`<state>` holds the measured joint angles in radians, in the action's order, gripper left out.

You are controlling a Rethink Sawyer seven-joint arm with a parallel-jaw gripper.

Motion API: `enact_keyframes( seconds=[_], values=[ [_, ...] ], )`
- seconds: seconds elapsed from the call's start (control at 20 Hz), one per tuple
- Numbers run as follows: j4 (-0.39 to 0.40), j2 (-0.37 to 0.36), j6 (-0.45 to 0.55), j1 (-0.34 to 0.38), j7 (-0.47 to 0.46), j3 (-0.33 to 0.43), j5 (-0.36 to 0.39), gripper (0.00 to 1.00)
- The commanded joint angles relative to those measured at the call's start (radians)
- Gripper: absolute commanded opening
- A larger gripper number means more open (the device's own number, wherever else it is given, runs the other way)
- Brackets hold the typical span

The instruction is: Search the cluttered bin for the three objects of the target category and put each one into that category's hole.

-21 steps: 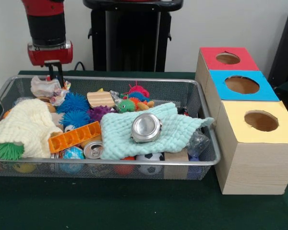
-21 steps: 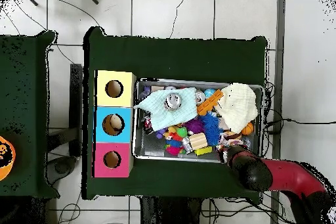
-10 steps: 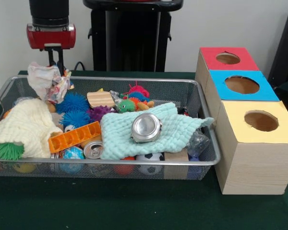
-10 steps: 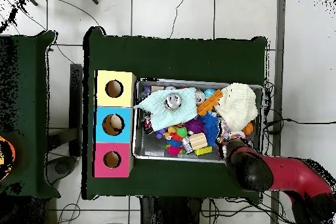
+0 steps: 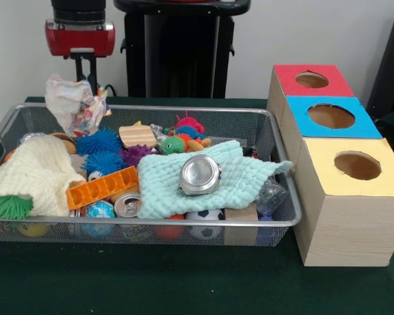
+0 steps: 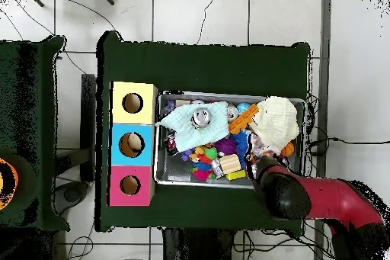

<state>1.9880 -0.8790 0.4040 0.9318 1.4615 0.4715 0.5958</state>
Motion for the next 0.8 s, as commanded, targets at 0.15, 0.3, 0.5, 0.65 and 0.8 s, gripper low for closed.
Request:
enact_keyframes(
  seconds=[0.15,0.3,0.5,0.65,0.8],
  values=[
    [0.094,-0.169,0.178,-0.117,0.068,0.049,-0.158,0.0],
    [0.085,-0.2,0.213,-0.165,0.084,0.036,-0.212,0.0],
    [0.042,-0.195,0.258,-0.247,0.124,0.006,-0.25,0.0],
    [0.01,-0.171,0.261,-0.313,0.17,-0.022,-0.264,0.0],
    [-0.021,-0.111,0.198,-0.38,0.226,-0.061,-0.255,0.0]
  ],
)
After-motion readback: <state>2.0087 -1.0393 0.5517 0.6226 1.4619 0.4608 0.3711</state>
